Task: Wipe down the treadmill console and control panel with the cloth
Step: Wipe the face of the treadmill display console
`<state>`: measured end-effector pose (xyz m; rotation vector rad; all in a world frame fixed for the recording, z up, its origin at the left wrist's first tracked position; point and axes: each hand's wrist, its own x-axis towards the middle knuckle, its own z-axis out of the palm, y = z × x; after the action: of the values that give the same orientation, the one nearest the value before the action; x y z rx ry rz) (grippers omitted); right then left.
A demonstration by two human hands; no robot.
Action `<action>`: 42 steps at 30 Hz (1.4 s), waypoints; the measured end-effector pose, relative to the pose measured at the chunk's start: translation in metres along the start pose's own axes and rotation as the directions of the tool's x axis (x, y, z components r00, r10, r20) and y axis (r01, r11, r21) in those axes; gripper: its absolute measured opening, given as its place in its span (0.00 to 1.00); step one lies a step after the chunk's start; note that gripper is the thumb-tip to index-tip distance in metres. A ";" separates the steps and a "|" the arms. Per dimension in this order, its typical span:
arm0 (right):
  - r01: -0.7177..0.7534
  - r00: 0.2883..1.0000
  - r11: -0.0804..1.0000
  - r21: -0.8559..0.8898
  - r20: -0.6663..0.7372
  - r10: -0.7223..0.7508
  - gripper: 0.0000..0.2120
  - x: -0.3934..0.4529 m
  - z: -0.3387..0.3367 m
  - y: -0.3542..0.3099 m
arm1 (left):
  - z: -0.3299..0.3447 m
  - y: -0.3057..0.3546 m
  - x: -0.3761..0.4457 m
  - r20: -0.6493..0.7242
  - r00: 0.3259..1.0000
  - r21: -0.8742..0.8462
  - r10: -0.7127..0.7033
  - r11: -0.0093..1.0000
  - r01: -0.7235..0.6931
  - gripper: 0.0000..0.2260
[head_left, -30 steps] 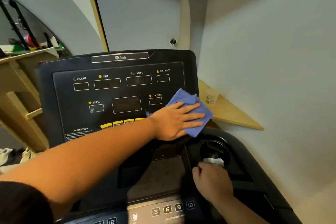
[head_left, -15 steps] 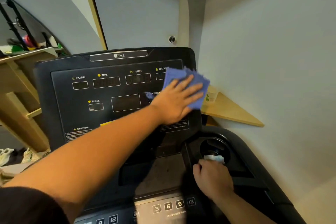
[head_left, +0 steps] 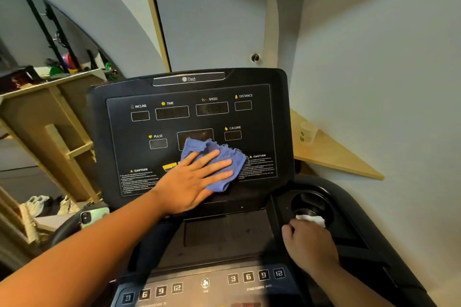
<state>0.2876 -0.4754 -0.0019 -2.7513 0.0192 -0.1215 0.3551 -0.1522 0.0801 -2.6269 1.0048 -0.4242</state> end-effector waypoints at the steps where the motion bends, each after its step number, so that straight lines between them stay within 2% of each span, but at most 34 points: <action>1: 0.000 1.000 1.000 -0.002 0.002 0.000 0.16 0.000 -0.001 -0.001 | -0.001 -0.003 -0.005 -0.022 0.998 -0.007 -0.050 0.999 0.050 0.25; 5: -0.008 1.000 1.000 -0.007 0.008 0.008 0.14 -0.002 -0.009 -0.004 | 0.004 0.006 -0.005 -0.086 0.972 -0.034 -0.218 0.976 0.215 0.26; 7: -0.011 1.000 1.000 -0.010 0.020 0.011 0.14 -0.002 -0.009 -0.004 | 0.006 0.017 0.010 -0.107 0.970 -0.042 -0.217 0.976 0.214 0.27; 11: -0.012 1.000 1.000 -0.016 0.003 0.012 0.15 0.000 -0.004 -0.002 | 0.012 0.054 0.071 -0.056 0.995 -0.025 0.077 0.997 -0.079 0.26; 13: -0.009 1.000 1.000 -0.023 0.000 0.009 0.16 0.000 0.000 -0.002 | 0.015 0.077 0.096 -0.042 0.991 -0.044 0.129 0.990 -0.131 0.25; 17: -0.002 1.000 0.998 -0.068 -0.029 0.000 0.16 0.001 0.007 0.001 | 0.016 0.078 0.083 -0.082 0.996 -0.074 0.026 0.997 -0.032 0.25; 22: -0.001 1.000 0.999 -0.053 0.016 0.002 0.14 0.000 0.007 0.001 | 0.027 0.030 -0.028 -0.076 0.984 -0.097 -0.159 0.984 0.152 0.26; 25: -0.030 0.998 0.998 -0.049 0.051 0.033 0.15 0.002 0.006 0.001 | 0.033 0.004 -0.091 -0.045 0.953 -0.087 -0.298 0.952 0.293 0.25; 29: -0.036 0.998 0.997 -0.070 0.048 0.039 0.16 0.001 0.001 -0.004 | 0.039 -0.016 -0.150 -0.027 0.880 -0.138 -0.474 0.874 0.466 0.25; 34: -0.038 0.997 0.994 -0.102 0.056 0.044 0.16 0.003 0.002 -0.004 | 0.039 -0.029 -0.153 -0.043 0.882 -0.136 -0.469 0.878 0.460 0.25; 39: -0.060 0.996 0.988 -0.140 0.061 0.069 0.14 0.002 0.003 -0.007 | 0.005 -0.094 -0.117 -0.176 0.781 -0.182 -0.599 0.800 0.572 0.26; 42: -0.068 0.996 0.982 -0.179 0.045 0.077 0.12 0.004 0.002 -0.007 | -0.020 -0.130 -0.090 -0.249 0.747 -0.185 -0.617 0.787 0.589 0.26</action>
<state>0.2921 -0.4683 -0.0005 -2.9260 0.1216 -0.0295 0.3607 -0.0015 0.1320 -2.9943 0.1895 -0.9630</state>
